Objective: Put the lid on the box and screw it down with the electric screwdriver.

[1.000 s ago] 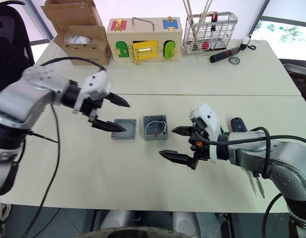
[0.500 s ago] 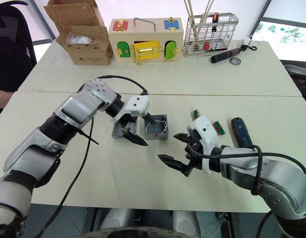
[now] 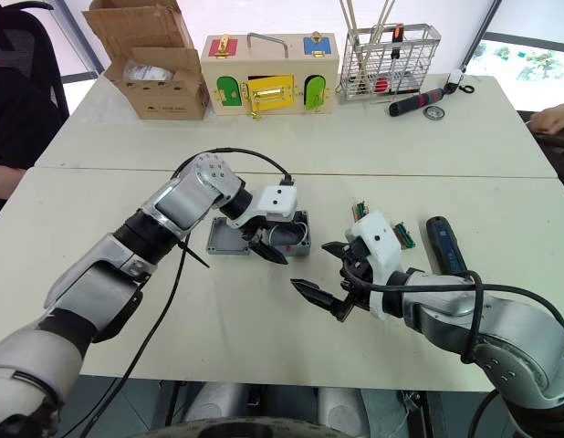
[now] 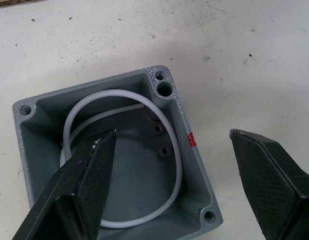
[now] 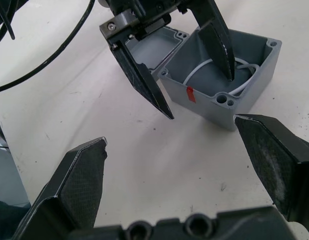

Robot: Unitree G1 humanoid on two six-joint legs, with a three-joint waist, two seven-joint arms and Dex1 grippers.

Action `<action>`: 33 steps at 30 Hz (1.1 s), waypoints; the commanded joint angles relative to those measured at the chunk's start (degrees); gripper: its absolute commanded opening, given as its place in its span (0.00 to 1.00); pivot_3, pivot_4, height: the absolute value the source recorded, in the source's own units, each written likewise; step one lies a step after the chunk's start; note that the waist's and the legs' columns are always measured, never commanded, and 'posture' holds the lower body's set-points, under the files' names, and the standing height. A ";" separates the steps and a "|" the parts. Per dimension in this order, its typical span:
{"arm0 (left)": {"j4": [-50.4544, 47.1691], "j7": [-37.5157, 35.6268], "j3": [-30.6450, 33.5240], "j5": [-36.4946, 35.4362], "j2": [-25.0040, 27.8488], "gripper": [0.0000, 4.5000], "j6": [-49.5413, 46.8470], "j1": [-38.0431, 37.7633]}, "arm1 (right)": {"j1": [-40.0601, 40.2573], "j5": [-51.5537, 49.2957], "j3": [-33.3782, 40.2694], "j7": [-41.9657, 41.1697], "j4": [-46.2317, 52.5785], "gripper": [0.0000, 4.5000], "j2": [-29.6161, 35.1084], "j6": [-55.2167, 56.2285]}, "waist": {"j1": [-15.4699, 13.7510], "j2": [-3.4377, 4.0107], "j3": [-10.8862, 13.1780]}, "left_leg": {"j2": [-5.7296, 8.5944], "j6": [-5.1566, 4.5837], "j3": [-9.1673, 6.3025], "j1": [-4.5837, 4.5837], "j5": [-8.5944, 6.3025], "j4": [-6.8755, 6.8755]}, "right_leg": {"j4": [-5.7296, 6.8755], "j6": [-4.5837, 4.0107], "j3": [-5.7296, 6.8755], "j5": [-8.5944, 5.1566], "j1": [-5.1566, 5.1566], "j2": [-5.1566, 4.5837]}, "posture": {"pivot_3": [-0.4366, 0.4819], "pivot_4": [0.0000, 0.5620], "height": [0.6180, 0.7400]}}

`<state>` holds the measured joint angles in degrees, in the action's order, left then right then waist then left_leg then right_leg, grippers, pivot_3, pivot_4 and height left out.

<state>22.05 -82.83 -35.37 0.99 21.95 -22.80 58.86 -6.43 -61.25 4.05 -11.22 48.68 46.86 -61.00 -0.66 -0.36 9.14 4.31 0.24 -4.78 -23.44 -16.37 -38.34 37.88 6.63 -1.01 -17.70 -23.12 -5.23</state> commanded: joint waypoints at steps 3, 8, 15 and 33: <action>-1.65 -1.03 -1.01 2.35 0.08 0.83 1.19 -0.27 | -0.44 -1.02 1.64 0.58 1.97 1.00 0.67 0.41 | 0.03 0.00 0.00 | 0.00 0.01 0.00 0.00 0.00 0.00 | 0.05 0.00 0.00 0.00 -0.03 0.00 | 0.48 0.27 1.00; -2.05 -1.00 -0.53 2.56 -0.51 0.54 0.57 -0.72 | 0.40 -1.08 2.03 0.46 2.15 1.00 1.18 0.55 | 0.00 0.00 0.00 | 0.00 0.00 0.00 0.00 0.00 0.00 | 0.08 0.00 0.00 0.00 -0.04 0.00 | 0.48 0.27 1.00; -1.97 -0.90 -0.62 3.12 -1.02 0.01 0.47 -0.80 | 1.33 -1.19 2.48 0.39 2.32 1.00 1.53 0.67 | -0.09 -0.01 -0.01 | 0.00 -0.05 -0.01 0.02 -0.03 -0.04 | 0.13 0.00 0.00 0.00 -0.02 0.00 | 0.48 0.27 1.00; -0.60 -3.47 0.94 2.53 -0.53 0.01 13.33 -1.30 | 4.09 -4.80 4.14 -0.04 3.19 1.00 4.23 0.94 | -0.08 -0.01 -0.01 | 0.00 -0.08 -0.02 0.03 -0.04 -0.08 | 0.15 0.00 0.00 0.00 -0.01 0.01 | 0.48 0.27 1.00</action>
<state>22.09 -84.99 -36.32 5.01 21.81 -12.42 56.97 -2.42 -64.73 6.29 -11.43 49.78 50.62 -60.97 -0.74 -0.37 9.13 4.31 0.16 -4.80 -23.41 -16.42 -38.43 38.03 6.63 -1.01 -17.70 -23.13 -5.22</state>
